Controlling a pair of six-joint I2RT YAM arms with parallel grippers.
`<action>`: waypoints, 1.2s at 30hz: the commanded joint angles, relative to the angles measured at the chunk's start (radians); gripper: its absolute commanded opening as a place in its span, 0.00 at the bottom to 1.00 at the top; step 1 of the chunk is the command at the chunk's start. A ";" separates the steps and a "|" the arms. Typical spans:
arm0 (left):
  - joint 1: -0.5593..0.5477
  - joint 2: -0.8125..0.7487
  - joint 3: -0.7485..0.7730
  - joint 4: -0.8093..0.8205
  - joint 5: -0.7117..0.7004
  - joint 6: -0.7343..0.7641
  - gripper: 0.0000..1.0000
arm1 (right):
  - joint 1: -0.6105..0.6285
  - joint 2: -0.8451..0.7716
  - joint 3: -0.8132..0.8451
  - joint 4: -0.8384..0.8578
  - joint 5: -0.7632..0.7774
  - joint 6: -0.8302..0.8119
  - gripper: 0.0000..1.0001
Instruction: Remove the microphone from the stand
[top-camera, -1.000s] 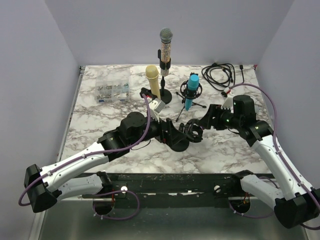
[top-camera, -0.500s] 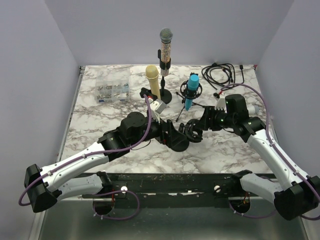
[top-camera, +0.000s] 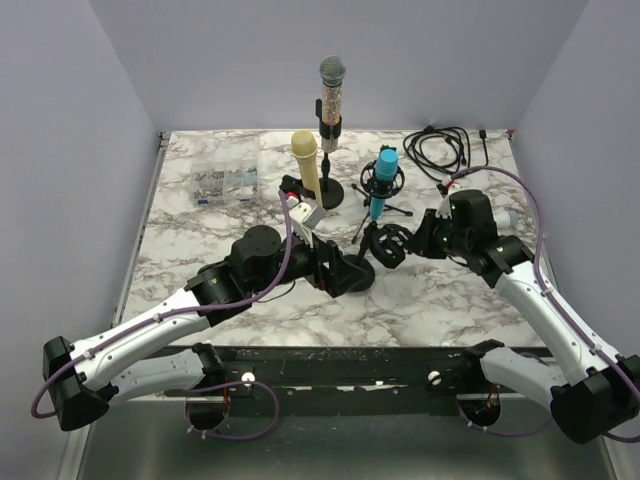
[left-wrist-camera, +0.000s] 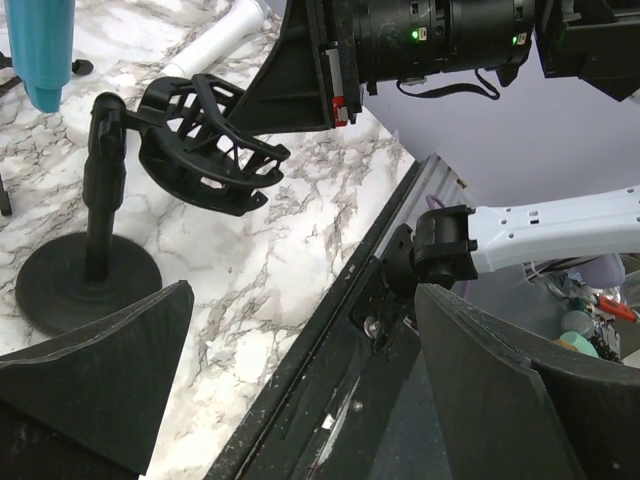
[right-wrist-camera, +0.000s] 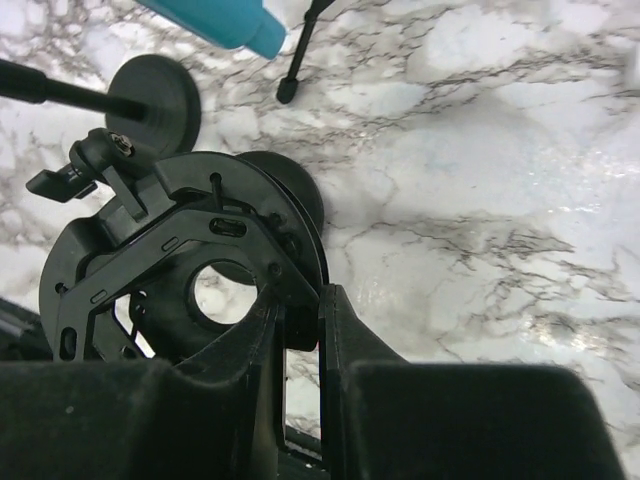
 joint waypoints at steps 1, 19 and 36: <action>0.005 -0.041 0.040 -0.033 -0.034 0.026 0.95 | 0.004 -0.056 0.036 -0.019 0.153 0.026 0.01; 0.014 -0.076 0.053 -0.073 -0.050 0.034 0.96 | 0.000 -0.067 0.146 -0.246 1.168 0.353 0.01; 0.017 -0.128 0.038 -0.097 -0.059 0.038 0.96 | -0.274 -0.079 0.079 -0.140 1.208 0.339 0.01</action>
